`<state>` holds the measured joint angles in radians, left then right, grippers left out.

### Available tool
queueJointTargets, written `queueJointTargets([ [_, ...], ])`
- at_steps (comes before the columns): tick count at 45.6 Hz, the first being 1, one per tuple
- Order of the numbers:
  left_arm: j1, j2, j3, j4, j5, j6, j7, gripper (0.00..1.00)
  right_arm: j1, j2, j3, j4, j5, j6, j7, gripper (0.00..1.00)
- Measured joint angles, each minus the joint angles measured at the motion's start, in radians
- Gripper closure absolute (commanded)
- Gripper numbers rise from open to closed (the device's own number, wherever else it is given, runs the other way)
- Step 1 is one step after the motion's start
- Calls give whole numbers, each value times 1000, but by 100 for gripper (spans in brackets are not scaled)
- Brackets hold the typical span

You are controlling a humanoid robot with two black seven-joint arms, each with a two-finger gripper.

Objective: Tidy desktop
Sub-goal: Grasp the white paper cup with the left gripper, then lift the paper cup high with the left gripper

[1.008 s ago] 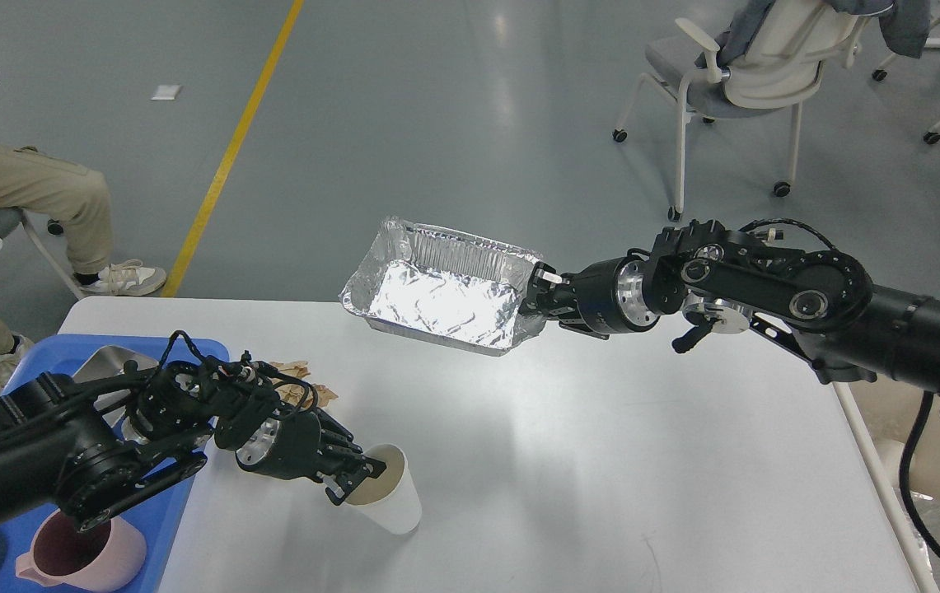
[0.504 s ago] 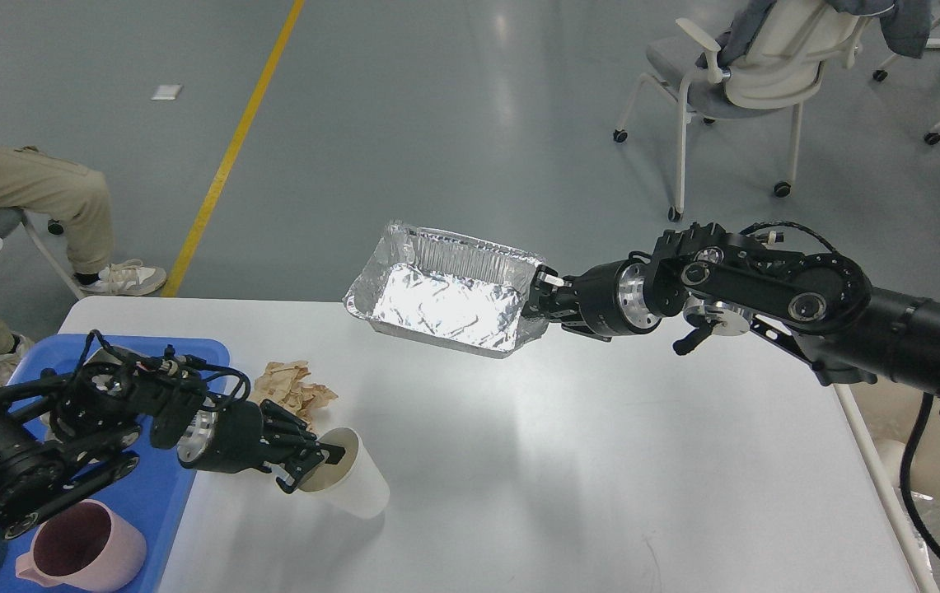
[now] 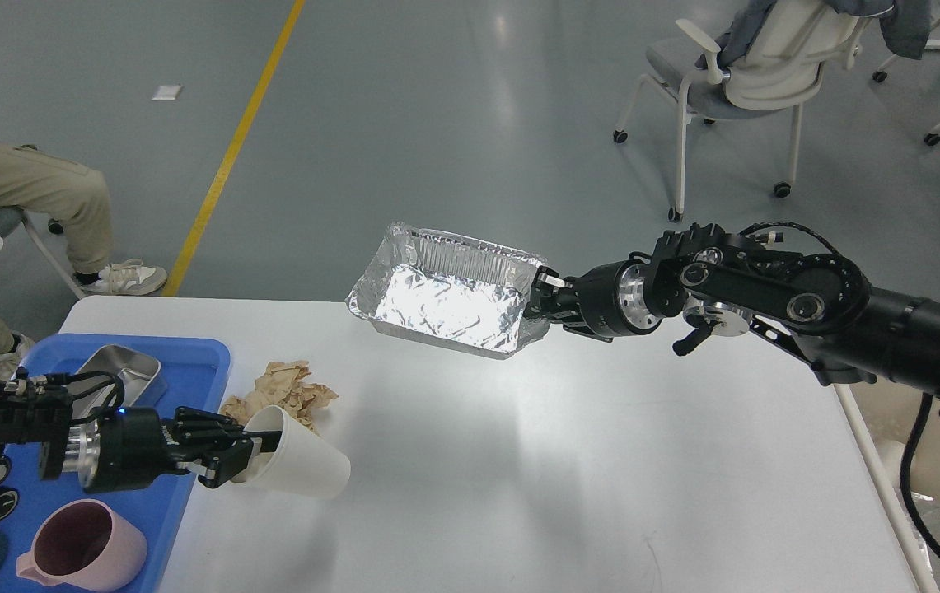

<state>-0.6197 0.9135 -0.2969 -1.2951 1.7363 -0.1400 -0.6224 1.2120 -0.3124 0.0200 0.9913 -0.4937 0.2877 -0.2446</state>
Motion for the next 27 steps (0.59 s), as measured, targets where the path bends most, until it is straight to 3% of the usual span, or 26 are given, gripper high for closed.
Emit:
queueJointTargets([
  [16, 47, 57, -106, -184, -43, 28, -34, 98, 0, 3, 0, -2, 0, -1, -1, 100],
  [27, 41, 20, -205, -220, -132, 28, -34, 97, 0, -6, 0, 0, 0, -1, 0, 100],
])
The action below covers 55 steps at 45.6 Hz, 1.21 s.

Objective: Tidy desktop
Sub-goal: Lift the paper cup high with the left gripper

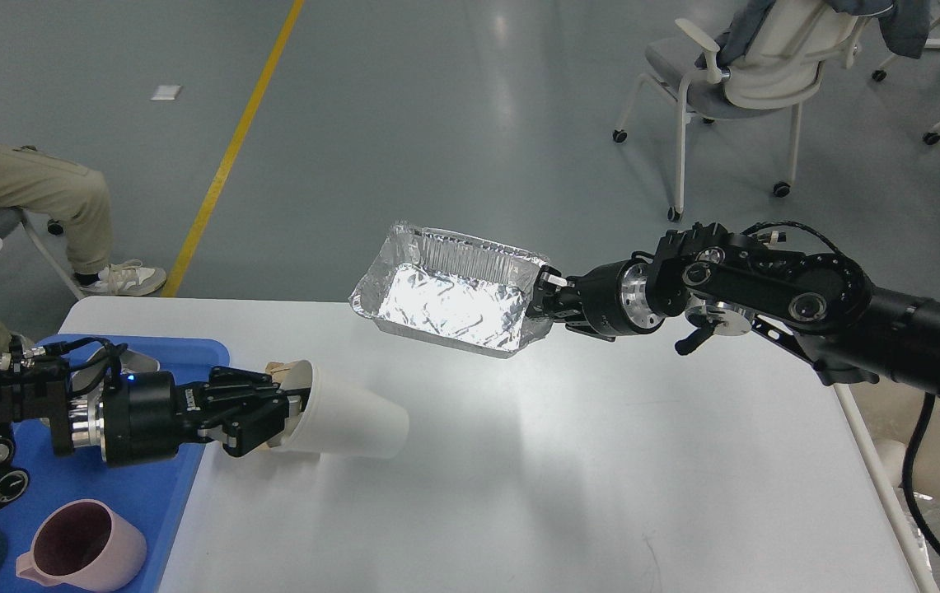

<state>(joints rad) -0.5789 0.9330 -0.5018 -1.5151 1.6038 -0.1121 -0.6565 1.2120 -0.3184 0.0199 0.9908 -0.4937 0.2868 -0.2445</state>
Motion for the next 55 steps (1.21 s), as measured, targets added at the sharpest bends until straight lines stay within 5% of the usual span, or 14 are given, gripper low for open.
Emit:
queueJointTargets([
  [30, -99, -104, -193, 7, -199, -23, 23, 95, -1, 1, 0, 0, -1, 0, 1, 100],
  [55, -215, -98, -170, 313, -181, -51, 71, 94, 2, 8, 0, 3, -2, 0, 1, 100],
])
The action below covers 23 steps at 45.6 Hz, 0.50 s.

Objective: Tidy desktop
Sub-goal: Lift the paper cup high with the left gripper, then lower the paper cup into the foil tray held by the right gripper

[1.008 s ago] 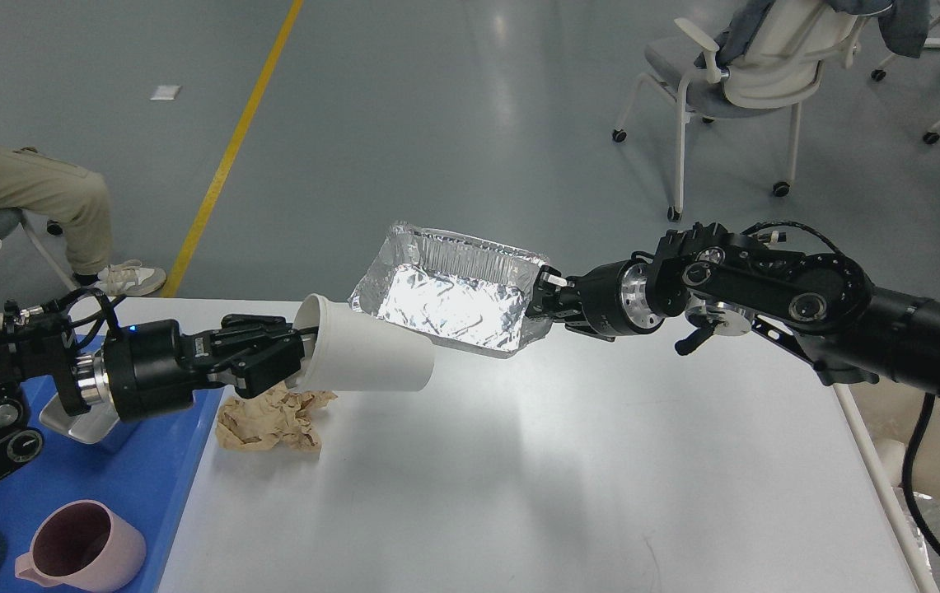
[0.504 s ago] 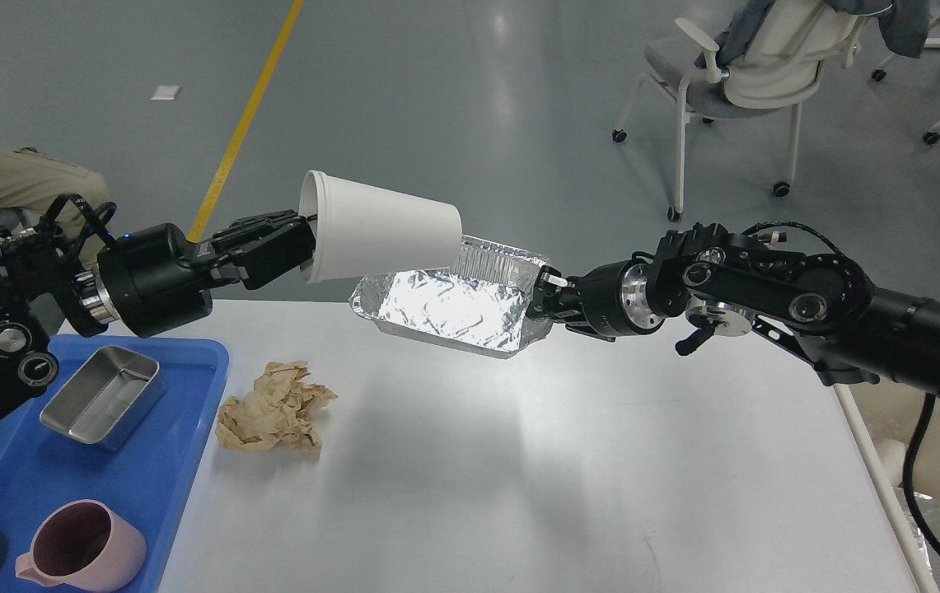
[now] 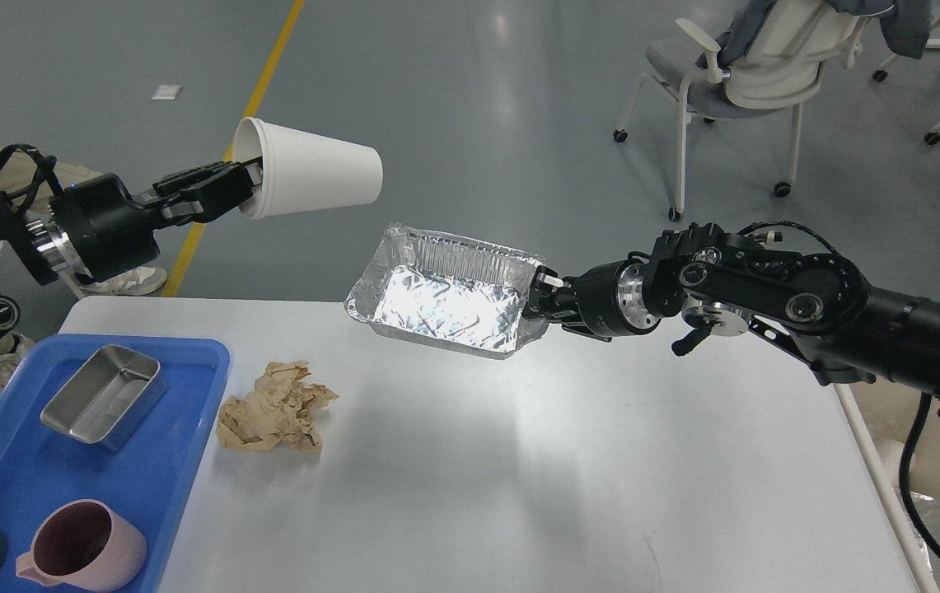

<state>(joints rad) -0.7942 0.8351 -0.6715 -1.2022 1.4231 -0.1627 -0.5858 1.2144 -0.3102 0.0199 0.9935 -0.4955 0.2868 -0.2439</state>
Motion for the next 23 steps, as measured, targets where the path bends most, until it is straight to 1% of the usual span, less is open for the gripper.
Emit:
queueJointTargets([
  [5, -32, -5, 37, 32, 56, -15, 13, 94, 4, 0, 1, 2, 0, 0, 0, 100],
  [11, -80, -19, 110, 67, 136, -25, 15, 94, 10, 2, 1, 4, 1, 0, 0, 100],
  [23, -242, -60, 257, 104, 166, -33, 15, 94, 17, 6, 3, 5, 2, 0, 0, 100],
])
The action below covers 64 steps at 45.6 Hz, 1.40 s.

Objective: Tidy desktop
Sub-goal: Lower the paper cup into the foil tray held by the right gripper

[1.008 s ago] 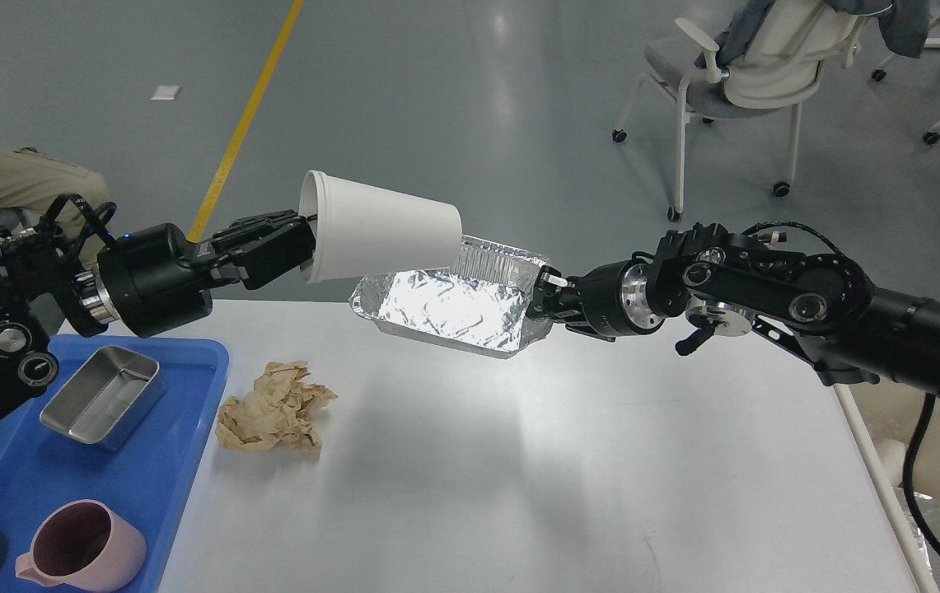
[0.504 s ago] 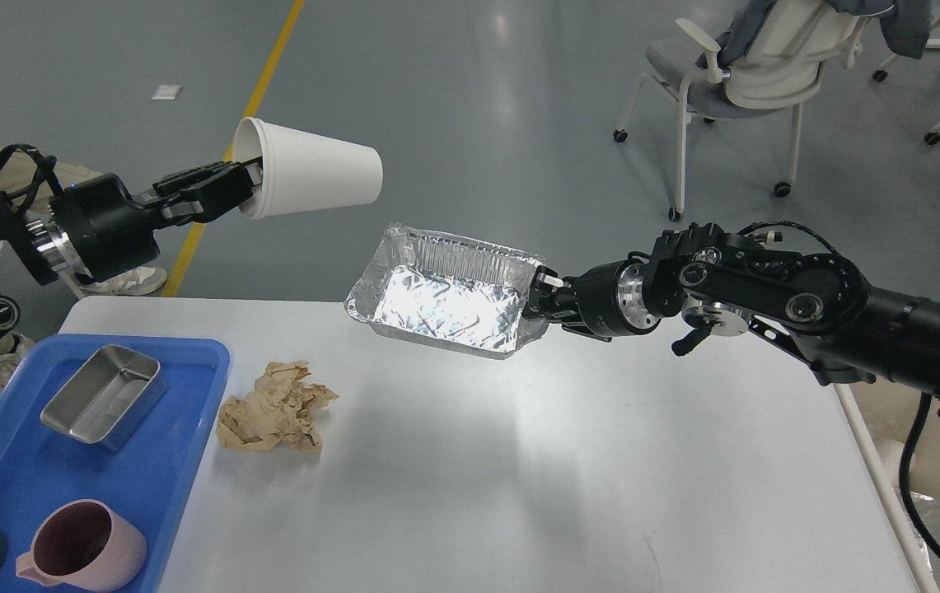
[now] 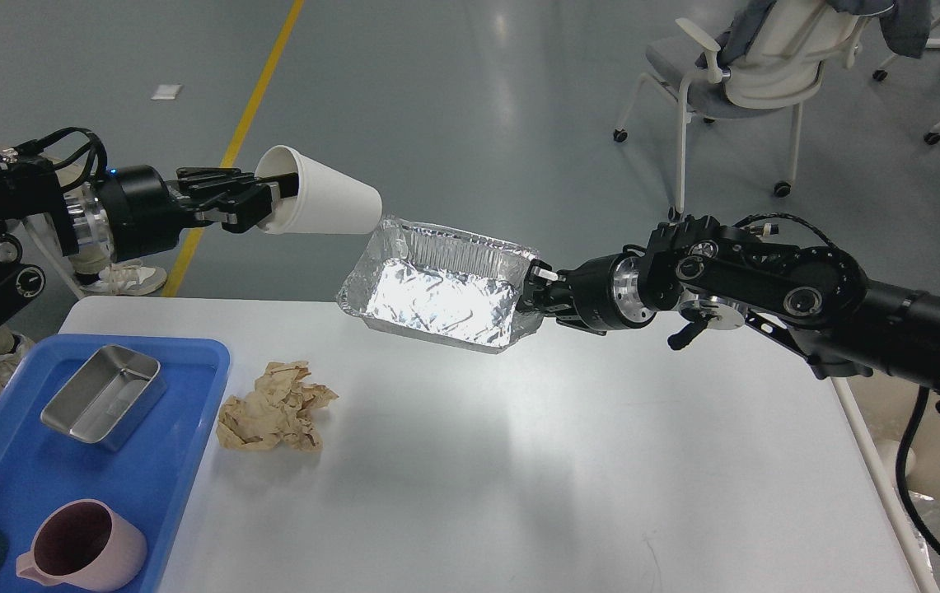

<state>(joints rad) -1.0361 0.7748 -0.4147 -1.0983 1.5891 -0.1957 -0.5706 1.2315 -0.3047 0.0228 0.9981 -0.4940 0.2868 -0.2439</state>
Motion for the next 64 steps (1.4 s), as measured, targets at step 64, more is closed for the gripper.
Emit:
queueJointTargets([
  [64, -378, -378, 468, 130, 214, -7, 2, 83, 0, -5, 8, 8, -1, 0, 0, 100],
])
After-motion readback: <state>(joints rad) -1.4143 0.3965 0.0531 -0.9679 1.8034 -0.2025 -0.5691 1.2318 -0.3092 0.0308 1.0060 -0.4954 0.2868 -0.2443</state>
